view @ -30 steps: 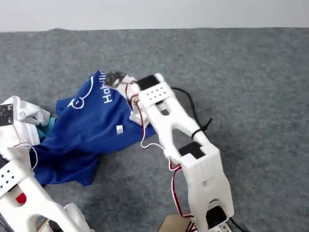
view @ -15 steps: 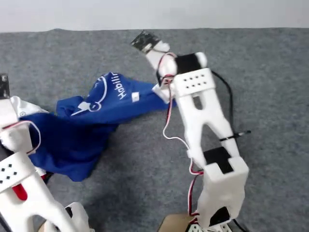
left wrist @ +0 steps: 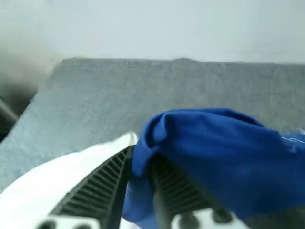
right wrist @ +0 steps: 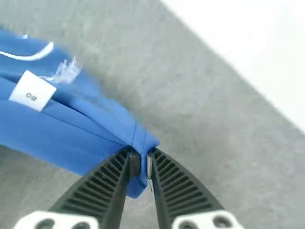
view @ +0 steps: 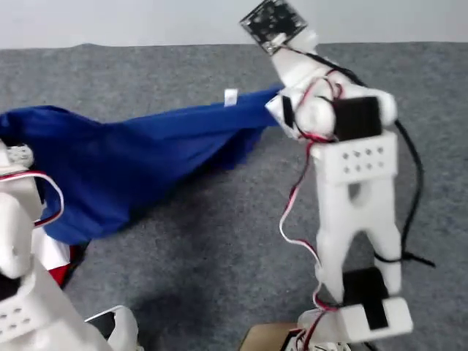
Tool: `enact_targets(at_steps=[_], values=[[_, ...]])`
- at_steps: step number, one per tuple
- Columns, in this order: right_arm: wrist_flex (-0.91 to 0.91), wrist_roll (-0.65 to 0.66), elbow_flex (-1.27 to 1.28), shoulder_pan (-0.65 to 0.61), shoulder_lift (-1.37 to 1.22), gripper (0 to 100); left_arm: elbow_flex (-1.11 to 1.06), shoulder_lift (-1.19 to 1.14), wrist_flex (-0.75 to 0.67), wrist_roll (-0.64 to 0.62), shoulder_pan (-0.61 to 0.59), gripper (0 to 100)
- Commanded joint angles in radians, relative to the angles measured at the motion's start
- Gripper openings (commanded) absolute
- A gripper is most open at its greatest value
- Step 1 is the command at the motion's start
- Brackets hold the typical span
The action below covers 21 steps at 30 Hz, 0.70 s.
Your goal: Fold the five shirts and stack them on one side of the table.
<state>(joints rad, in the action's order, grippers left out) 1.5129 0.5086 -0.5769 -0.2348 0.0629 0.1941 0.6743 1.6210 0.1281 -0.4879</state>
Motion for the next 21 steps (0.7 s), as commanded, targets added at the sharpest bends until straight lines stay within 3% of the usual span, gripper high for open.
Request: enact_targets(at_steps=[1, 11, 15, 21], values=[[-0.047, -0.011, -0.049, 0.044, 0.119, 1.1, 0.053, 0.015, 0.005, -0.008, 0.005, 0], [-0.035, -0.006, 0.032, 0.042, 0.186, 1.0, 0.012, 0.091, -0.011, -0.006, 0.006, 0], [-0.035, -0.006, 0.215, 0.016, 0.09, 1.0, -0.153, 0.091, -0.011, 0.006, 0.006, 0], [-0.084, -0.008, 0.4, -0.088, -0.12, 1.0, -0.512, 0.095, -0.012, 0.201, 0.005, 0]])
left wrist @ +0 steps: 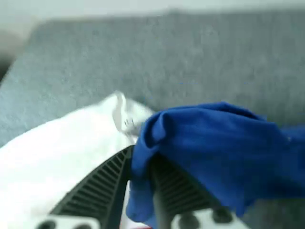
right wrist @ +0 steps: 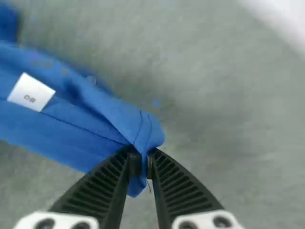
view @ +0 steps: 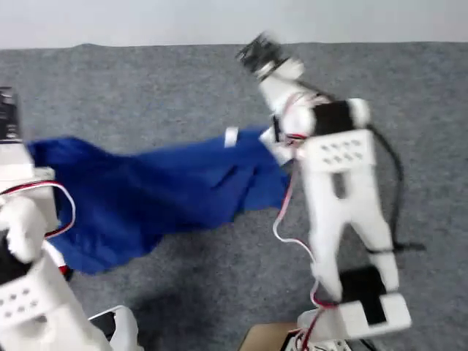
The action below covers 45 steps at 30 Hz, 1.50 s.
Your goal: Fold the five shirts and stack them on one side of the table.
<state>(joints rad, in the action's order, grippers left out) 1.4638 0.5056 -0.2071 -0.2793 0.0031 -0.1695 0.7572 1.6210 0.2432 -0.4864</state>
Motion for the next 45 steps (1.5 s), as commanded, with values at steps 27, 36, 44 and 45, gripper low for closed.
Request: enact_targets(at_steps=[27, 36, 44, 45], values=[[0.229, -0.002, -0.123, -0.2, -0.217, 22.7, -0.575, 0.014, -0.255, 0.229, -0.106, 0], [0.177, 0.15, -0.127, -0.232, -0.403, 27.6, -0.575, 0.014, -0.253, 0.229, -0.106, 0], [0.045, 0.253, -0.127, -0.173, -0.484, 27.3, -0.576, 0.014, -0.249, 0.229, -0.109, 0], [0.036, 0.261, -0.127, -0.166, -0.489, 27.3, -0.576, 0.014, -0.249, 0.229, -0.109, 0]])
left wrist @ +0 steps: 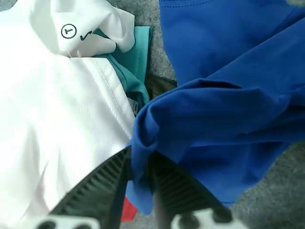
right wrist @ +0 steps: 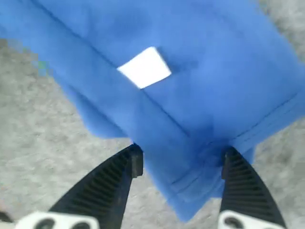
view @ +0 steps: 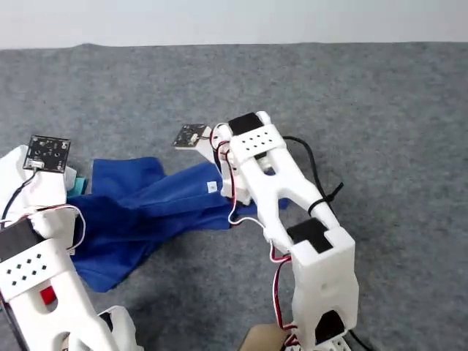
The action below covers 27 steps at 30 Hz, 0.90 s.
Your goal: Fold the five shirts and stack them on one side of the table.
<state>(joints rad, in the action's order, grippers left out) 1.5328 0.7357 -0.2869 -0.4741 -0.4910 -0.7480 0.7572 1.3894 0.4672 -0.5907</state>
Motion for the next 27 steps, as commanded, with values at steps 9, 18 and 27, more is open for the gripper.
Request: enact_targets(at_steps=[9, 18, 27], values=[[-0.068, 0.106, -0.074, 0.059, 0.007, 2.8, 0.002, 0.014, -0.02, 0.005, -0.002, 0], [0.156, 0.106, -0.344, 0.059, 0.007, 1.1, 0.012, 0.014, -0.02, 0.005, -0.002, 0], [0.262, 0.106, -0.555, 0.07, 0.093, 1.0, 0.199, 0.015, -0.015, 0.0, -0.002, 0]])
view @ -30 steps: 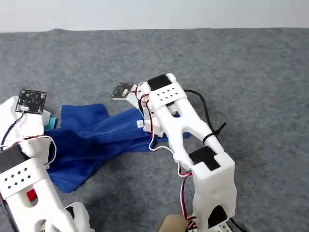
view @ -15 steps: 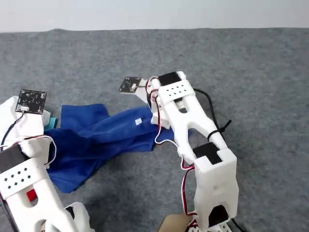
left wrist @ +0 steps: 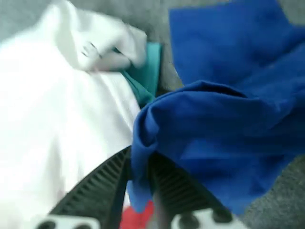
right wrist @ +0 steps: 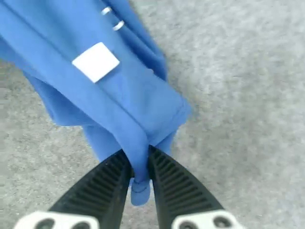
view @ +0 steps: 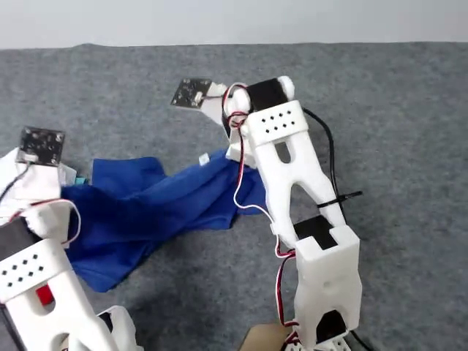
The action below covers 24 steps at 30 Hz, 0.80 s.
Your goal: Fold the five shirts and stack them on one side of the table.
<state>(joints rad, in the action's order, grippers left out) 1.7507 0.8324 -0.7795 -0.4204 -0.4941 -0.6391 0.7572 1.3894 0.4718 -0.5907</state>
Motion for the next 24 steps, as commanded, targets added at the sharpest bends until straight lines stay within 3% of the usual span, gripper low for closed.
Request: enact_targets(at_steps=[1, 11, 19, 24], values=[[0.044, 0.009, -0.058, 0.016, 0.111, 1.0, 0.11, 0.015, -0.015, -0.005, -0.002, 0], [0.021, 0.006, -0.066, 0.073, 0.321, 1.0, 0.358, 0.098, -0.023, -0.005, 0.002, 0], [-0.058, 0.008, -0.066, 0.22, 0.555, 1.0, 0.435, 0.284, -0.17, -0.006, 0.109, 0], [-0.058, 0.011, -0.066, 0.295, 0.697, 1.0, 0.435, 0.353, -0.183, 0.002, 0.203, 1]])
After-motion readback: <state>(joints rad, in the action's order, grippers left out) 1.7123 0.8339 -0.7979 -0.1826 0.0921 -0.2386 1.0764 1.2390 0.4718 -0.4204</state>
